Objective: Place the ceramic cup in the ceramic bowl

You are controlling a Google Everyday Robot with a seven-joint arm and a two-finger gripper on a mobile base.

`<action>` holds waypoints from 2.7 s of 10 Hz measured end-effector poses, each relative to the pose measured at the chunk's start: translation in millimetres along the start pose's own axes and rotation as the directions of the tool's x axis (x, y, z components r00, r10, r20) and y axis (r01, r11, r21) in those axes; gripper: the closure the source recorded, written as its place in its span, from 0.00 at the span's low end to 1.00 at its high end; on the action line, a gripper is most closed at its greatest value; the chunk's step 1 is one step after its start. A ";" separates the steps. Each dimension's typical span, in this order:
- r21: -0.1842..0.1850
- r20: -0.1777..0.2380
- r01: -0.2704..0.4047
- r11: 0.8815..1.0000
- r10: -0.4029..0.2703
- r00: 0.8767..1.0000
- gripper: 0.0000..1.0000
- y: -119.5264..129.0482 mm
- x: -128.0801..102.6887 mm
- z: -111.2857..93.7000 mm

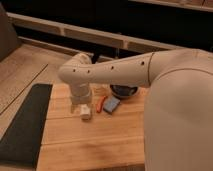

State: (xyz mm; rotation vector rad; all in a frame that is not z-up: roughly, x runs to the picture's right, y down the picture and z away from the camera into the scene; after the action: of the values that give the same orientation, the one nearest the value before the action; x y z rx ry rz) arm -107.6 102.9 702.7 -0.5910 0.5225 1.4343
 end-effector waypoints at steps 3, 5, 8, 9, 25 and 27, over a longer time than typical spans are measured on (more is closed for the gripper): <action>0.000 0.000 0.000 1.000 0.000 1.000 0.35 0.0 0.0 0.0; 0.000 0.000 0.000 1.000 0.000 1.000 0.35 0.0 0.0 0.0; 0.000 -0.001 0.000 1.000 0.000 1.000 0.35 0.0 0.0 0.3; 0.000 -0.001 0.000 1.000 0.000 1.000 0.35 0.0 0.0 0.6; -0.075 0.369 0.035 0.997 -0.005 0.929 0.35 -23.8 -79.8 -88.4; -0.113 0.458 0.036 0.993 0.020 0.889 0.35 -55.9 -101.0 -118.2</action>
State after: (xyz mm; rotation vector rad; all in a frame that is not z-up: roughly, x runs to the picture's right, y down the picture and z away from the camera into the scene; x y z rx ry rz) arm -57.1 -53.2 683.4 -0.3250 0.0577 1.5422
